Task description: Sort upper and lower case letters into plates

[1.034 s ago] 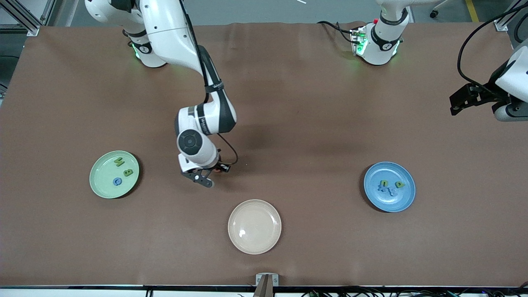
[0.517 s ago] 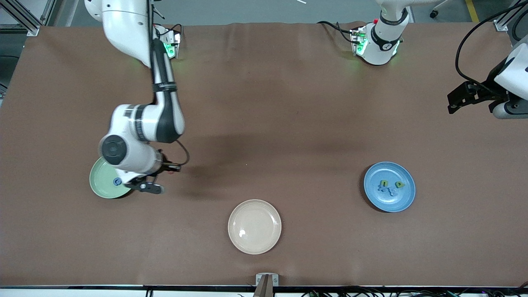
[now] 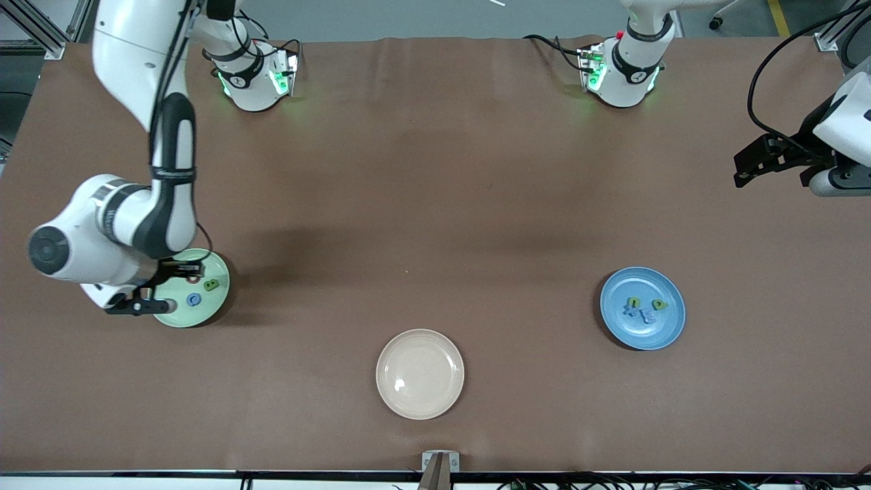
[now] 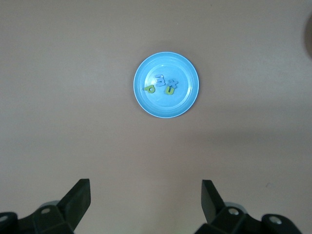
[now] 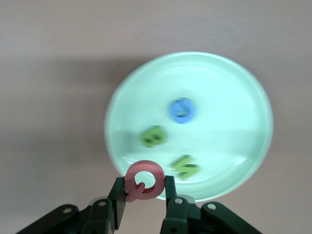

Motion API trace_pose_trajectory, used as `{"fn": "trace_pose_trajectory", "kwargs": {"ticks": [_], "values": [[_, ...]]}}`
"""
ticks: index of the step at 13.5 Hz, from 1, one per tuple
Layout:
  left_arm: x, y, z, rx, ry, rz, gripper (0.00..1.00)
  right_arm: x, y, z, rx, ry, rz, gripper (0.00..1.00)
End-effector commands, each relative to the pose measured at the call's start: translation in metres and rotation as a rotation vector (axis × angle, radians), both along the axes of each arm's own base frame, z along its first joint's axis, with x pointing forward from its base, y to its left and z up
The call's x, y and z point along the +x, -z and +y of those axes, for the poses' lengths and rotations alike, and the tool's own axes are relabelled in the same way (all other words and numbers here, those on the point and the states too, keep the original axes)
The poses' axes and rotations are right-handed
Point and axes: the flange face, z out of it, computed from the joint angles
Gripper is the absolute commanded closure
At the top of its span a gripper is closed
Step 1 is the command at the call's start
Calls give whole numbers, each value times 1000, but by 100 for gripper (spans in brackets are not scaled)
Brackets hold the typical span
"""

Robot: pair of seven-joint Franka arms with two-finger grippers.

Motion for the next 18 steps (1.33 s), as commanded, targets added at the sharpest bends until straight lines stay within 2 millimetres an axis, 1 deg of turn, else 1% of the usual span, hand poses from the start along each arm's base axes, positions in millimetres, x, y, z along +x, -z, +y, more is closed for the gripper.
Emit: {"fn": "trace_pose_trajectory", "kwargs": {"ticks": [1, 3, 4, 6, 9, 12, 13, 14, 16, 17, 18], "values": [[-9, -6, 2, -16, -1, -13, 0, -5, 15, -34, 50, -40, -13, 89], [-9, -10, 0, -16, -5, -25, 0, -5, 40, -50, 54, -54, -22, 89], [-9, -10, -2, -17, -3, -27, 0, -5, 51, -54, 65, -62, -29, 89], [-10, -11, -1, -16, -5, -27, 0, -6, 66, -59, 63, -62, -18, 89], [-8, -10, -2, -18, -5, -36, 0, -4, 83, -64, 13, -70, -27, 89], [-8, -10, -3, -18, -8, -38, 0, -4, 86, -64, 5, -71, -29, 89], [-8, -10, -3, -18, -8, -38, 0, -3, 91, -62, 3, -73, -30, 89], [-8, -10, -4, -18, -6, -38, 0, -1, 93, -61, -5, -78, -42, 86], [-8, -9, -3, -18, -8, -39, 0, -1, 94, -59, -4, -80, -45, 85], [-7, -10, -3, -19, -7, -50, 0, -1, 94, -59, -4, -80, -45, 80], [-7, -11, -5, -19, -4, -52, 0, -1, 94, -56, -3, -81, -43, 69]]}}
